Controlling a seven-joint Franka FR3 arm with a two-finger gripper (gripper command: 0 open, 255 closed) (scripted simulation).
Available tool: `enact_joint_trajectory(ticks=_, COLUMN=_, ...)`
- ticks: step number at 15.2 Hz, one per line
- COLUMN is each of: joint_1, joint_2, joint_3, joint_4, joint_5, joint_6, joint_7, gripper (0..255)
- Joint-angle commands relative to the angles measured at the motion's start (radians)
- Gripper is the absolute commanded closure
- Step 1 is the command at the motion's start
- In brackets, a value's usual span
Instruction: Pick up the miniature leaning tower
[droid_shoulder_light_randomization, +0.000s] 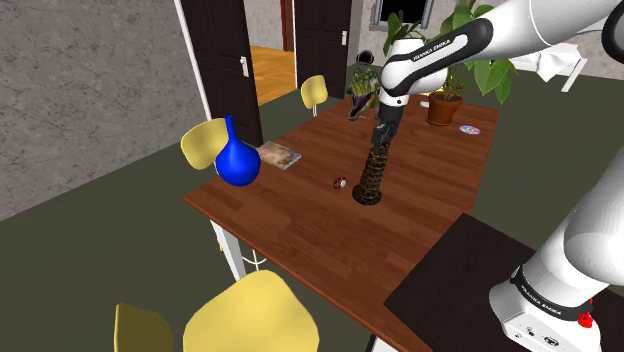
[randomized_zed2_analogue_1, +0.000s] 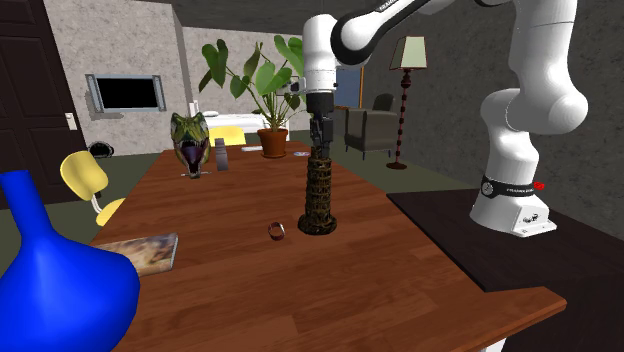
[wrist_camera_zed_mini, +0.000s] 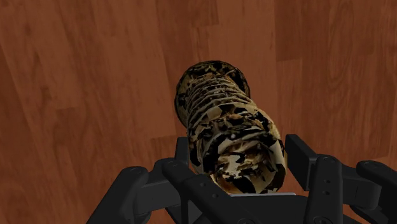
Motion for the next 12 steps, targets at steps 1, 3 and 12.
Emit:
enact_joint_trajectory(ticks=1, joint_1=0.0, joint_2=0.001, joint_3=0.0, joint_4=-0.001, joint_5=0.0, joint_6=0.0, joint_7=0.0, gripper=255)
enact_joint_trajectory(ticks=3, joint_1=0.0, joint_2=0.002, joint_3=0.0, joint_4=0.0, joint_5=0.0, joint_6=-0.001, joint_7=0.0, gripper=255)
enact_joint_trajectory(ticks=12, joint_1=-0.001, joint_2=-0.046, joint_3=-0.002, joint_4=0.053, joint_5=-0.015, joint_6=-0.101, joint_7=0.015, gripper=255)
